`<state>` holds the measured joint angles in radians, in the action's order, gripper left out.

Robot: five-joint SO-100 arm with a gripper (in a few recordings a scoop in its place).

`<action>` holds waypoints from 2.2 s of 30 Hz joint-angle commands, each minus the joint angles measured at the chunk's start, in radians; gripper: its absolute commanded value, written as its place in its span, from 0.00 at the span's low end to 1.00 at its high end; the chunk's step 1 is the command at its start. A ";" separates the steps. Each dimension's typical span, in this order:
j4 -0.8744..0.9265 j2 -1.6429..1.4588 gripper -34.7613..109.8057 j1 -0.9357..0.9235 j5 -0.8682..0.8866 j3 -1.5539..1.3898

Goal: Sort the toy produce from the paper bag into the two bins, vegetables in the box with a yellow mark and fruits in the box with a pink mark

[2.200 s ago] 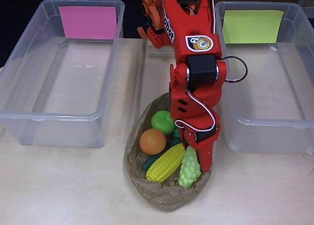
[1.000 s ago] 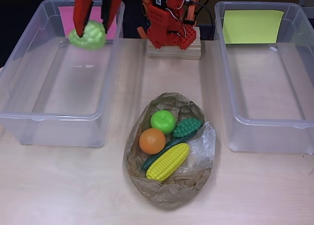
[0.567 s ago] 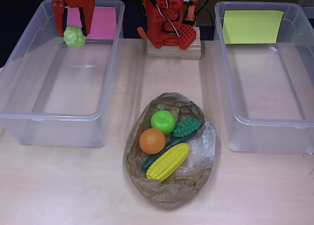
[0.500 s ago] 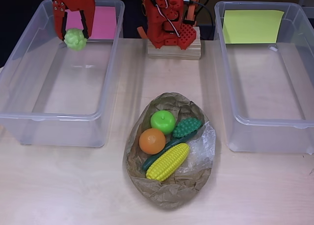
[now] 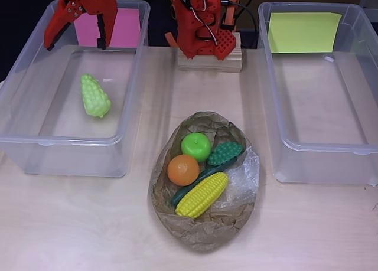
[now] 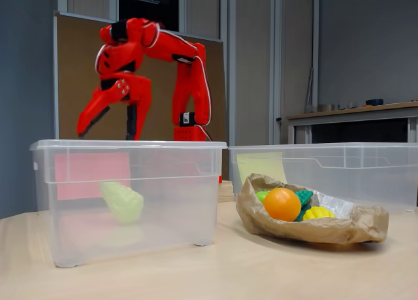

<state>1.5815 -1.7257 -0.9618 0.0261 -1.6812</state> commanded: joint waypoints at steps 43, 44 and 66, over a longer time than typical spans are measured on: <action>-0.638 0.454 0.54 1.042 1.049 -0.029; -0.646 0.466 0.54 1.037 1.049 -0.029; -0.451 0.492 0.45 1.025 0.653 0.210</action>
<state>1.0646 -1.1812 0.0598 0.7593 -1.5478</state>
